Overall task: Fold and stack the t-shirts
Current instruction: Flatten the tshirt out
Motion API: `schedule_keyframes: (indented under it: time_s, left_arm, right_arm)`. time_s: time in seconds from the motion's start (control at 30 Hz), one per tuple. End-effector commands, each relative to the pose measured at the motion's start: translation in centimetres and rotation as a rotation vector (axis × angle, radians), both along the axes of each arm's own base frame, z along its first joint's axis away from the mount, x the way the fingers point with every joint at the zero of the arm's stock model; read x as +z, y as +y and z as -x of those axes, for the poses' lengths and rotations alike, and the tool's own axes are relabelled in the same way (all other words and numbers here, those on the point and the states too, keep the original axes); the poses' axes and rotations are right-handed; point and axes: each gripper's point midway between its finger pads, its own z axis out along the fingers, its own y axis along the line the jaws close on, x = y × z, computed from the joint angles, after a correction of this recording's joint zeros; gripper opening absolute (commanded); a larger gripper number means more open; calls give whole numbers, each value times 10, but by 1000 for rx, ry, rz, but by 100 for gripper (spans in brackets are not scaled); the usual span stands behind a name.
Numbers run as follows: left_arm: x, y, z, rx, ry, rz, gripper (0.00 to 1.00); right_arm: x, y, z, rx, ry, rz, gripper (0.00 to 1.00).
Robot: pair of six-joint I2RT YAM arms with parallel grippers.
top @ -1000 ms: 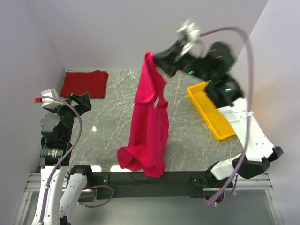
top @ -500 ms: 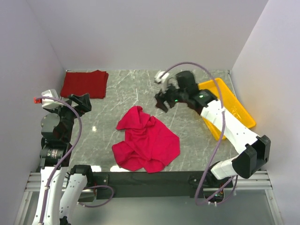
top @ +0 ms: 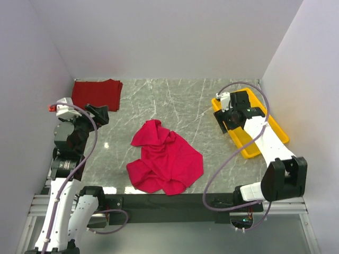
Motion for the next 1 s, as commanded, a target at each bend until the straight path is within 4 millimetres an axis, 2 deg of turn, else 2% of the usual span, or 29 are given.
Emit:
schedule_keyframes:
  time_s: [0.0,0.07,0.37,0.43,0.47,0.53,0.6,0.63,0.7,0.73,0.77,0.8,0.9,0.93,0.97]
  left_arm:
    - [18,-10,-7,-53,-69,17,99]
    - [18,-12,-11,-64,-63,8,99]
    - [10,-11,-9,-62,-41,-4,99]
    - [9,-11,-7,-58,-39,2,100]
    - [7,-11,-7,-58,-36,3,99]
    - [6,-10,-6,-53,-31,3,99]
    - [6,-9,-7,-51,-31,0,99]
    - [7,-9,-7,-51,-32,-1,99]
    - [6,-9,-10,-50,-24,-9,100]
    - [8,-9,-11,-52,-27,-12,99]
    - [9,-9,-11,-50,-26,-15,99]
    - [8,-9,-13,-50,-20,-20,99]
    - [9,-9,-17,-52,-17,-25,99]
    - [10,-9,-18,-53,-18,-25,99]
    - [9,-10,-21,-57,-11,-26,99]
  right_arm:
    - [0,-35,-16,-213,-41,104,72]
    - [-6,-40,-22,-239,-46,124,72]
    - [-81,-49,-29,-257,143,142,73]
    - [-86,-55,-35,-284,139,148,71]
    - [-96,-59,-35,-304,163,153,67]
    - [-99,-68,-44,-363,165,151,55]
    - [-112,-71,-46,-389,208,142,42]
    - [-109,-72,-53,-410,203,128,31]
    - [-116,-75,-57,-430,221,120,24]
    - [-112,-74,-66,-442,207,103,17]
    - [-115,-74,-70,-448,215,99,14]
    - [-108,-73,-81,-453,197,90,11]
    - [-111,-69,-99,-469,203,63,7]
    - [-106,-67,-115,-476,191,47,6]
    - [-104,-65,-122,-478,189,38,5]
